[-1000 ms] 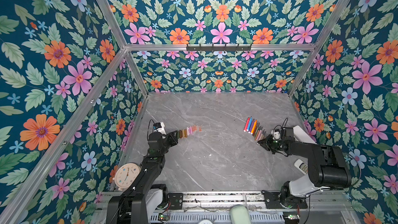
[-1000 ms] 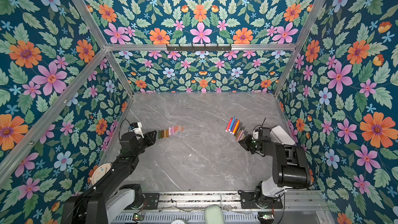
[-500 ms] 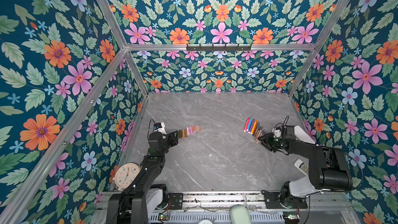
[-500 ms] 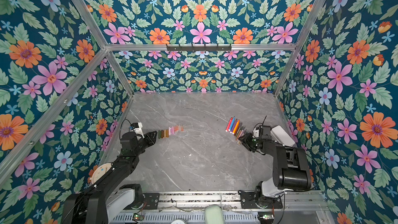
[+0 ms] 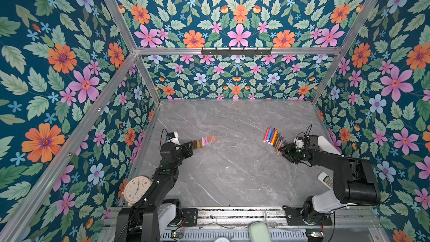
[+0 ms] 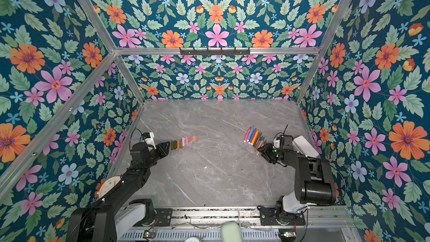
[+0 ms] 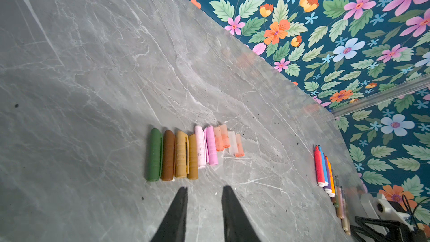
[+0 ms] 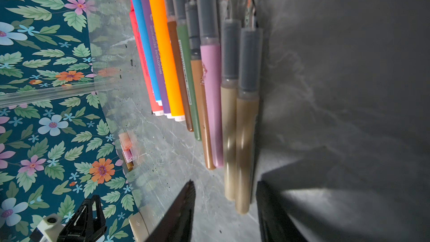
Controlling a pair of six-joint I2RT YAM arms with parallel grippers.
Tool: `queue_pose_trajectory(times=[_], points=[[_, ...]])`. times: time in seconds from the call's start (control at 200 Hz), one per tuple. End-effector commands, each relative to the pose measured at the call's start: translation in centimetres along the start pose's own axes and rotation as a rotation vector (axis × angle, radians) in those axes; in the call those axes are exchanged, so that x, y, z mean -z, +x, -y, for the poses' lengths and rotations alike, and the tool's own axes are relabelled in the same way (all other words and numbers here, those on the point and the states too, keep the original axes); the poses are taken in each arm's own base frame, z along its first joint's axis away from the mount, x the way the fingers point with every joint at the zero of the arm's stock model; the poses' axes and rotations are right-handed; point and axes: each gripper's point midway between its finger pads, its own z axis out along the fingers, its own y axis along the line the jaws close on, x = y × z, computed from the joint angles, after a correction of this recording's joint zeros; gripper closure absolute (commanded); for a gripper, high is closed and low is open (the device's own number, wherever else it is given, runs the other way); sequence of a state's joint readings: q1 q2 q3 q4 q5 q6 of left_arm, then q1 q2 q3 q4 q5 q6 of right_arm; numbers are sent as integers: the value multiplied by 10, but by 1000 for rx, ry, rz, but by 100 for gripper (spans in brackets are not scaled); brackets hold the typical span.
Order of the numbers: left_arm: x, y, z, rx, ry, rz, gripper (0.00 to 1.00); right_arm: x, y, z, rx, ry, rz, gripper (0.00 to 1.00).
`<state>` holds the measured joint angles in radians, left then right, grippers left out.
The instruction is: Open the pen caps
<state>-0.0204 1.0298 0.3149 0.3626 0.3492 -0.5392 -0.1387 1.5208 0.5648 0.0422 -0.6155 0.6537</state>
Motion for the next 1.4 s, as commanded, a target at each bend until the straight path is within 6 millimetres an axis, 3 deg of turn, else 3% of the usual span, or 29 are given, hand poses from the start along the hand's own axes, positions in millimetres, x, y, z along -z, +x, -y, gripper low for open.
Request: queue_pose_trajectory(times=[0.0, 0.18, 0.41, 0.61, 0.725, 0.83, 0.97, 1.02, 1.18, 1.395], points=[[0, -6, 5, -19, 18, 18, 71, 0, 4, 21, -24, 98, 4, 54], [1, -7, 5, -24, 14, 26, 71, 28, -4, 11, 50, 101, 147, 54], [4, -11, 4, -24, 5, 43, 71, 100, -21, -23, 217, 150, 388, 53], [32, -31, 9, -50, -2, 196, 67, 166, -23, -61, 340, 75, 643, 50], [47, -38, 8, -63, -1, 292, 58, 188, -22, -70, 366, 56, 729, 37], [53, -43, -5, -33, -69, 344, 33, 192, -25, -67, 350, 73, 756, 15], [59, -48, -27, 7, -203, 371, 15, 184, -30, -57, 324, 114, 745, 6], [61, -49, -35, 49, -236, 388, 1, 182, -32, -49, 298, 145, 746, 5], [65, -52, -36, 72, -213, 460, 0, 176, -46, -25, 229, 203, 825, 1], [76, -62, -48, 34, -258, 595, 0, 175, -61, -9, 364, 252, 990, 1]])
